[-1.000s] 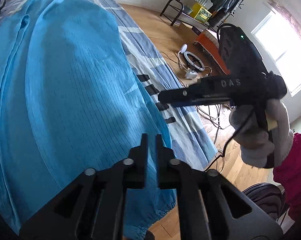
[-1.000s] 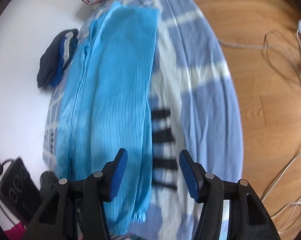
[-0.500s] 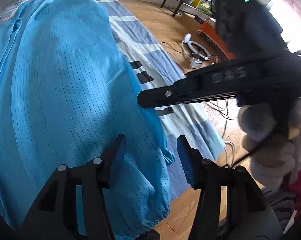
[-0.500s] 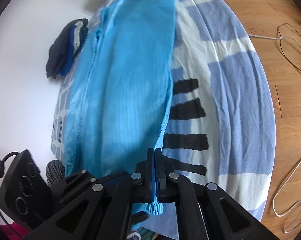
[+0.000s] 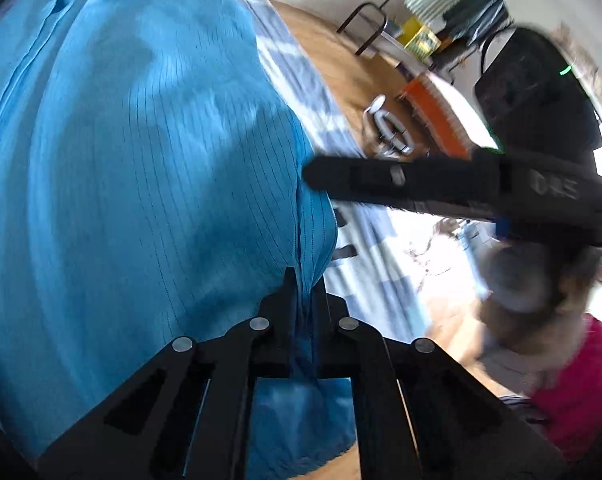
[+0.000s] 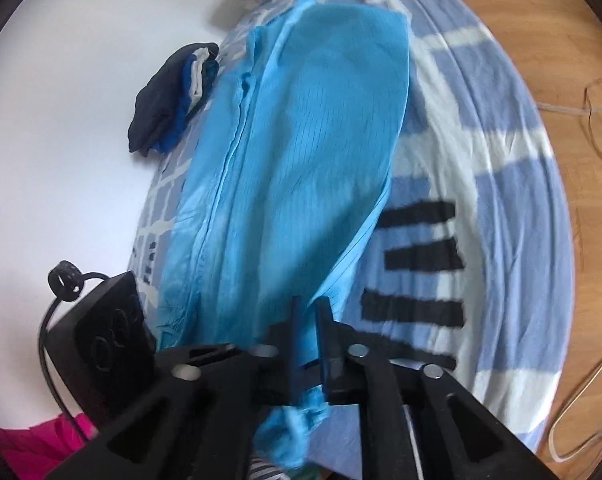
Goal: Fold large clothes
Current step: 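Grasp the jacket hem with the right tool while the left tool grasps the jacket side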
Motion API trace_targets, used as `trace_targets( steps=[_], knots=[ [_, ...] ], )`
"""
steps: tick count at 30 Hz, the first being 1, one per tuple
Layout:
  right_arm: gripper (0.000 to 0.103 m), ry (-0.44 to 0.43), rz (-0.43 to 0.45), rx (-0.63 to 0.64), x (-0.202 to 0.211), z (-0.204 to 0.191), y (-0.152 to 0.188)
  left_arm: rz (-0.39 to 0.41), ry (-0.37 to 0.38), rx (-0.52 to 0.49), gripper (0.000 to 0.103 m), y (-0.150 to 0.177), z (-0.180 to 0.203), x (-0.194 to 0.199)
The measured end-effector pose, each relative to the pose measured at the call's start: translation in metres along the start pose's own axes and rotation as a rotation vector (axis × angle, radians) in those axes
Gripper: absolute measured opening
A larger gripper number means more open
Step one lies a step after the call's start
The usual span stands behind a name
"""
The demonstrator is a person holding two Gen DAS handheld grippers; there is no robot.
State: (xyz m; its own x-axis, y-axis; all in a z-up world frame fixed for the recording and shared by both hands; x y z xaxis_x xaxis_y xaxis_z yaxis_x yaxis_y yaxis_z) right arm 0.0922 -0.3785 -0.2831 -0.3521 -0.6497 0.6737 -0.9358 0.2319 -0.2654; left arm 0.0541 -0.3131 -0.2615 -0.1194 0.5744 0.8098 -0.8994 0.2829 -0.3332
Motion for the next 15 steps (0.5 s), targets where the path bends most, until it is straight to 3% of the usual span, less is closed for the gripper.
trace_targets(
  steps=[2,5,8,15],
  knots=[
    [0.054,0.025,0.064,-0.006,0.005,0.009,-0.020,0.021,0.021,0.004,0.003,-0.005,0.001,0.011],
    [0.055,-0.008,0.122,-0.088,0.000,0.024,-0.052,0.056,0.052,0.018,0.003,-0.011,0.002,0.028],
    [0.056,-0.035,0.144,-0.154,-0.016,0.036,-0.081,0.076,0.081,0.040,0.003,-0.016,0.000,0.040],
    [0.056,0.000,0.226,-0.248,-0.051,0.064,-0.145,0.096,0.121,0.053,0.003,-0.018,0.000,0.058]
  ],
)
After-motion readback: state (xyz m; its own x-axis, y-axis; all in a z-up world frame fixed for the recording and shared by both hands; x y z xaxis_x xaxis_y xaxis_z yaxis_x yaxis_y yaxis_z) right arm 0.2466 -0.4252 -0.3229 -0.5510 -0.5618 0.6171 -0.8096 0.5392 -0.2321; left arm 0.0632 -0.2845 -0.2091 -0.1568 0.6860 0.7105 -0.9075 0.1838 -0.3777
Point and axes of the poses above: each gripper's, at about its wrist camera, not at the fingertips, and x roughly against the way its jaws point, z to its right, y to its underside, the point moved 9 cm from there along -x, roughly the way its jaws point, and after that the axes turned 7 degrees about -y, right-handed, at the moved point
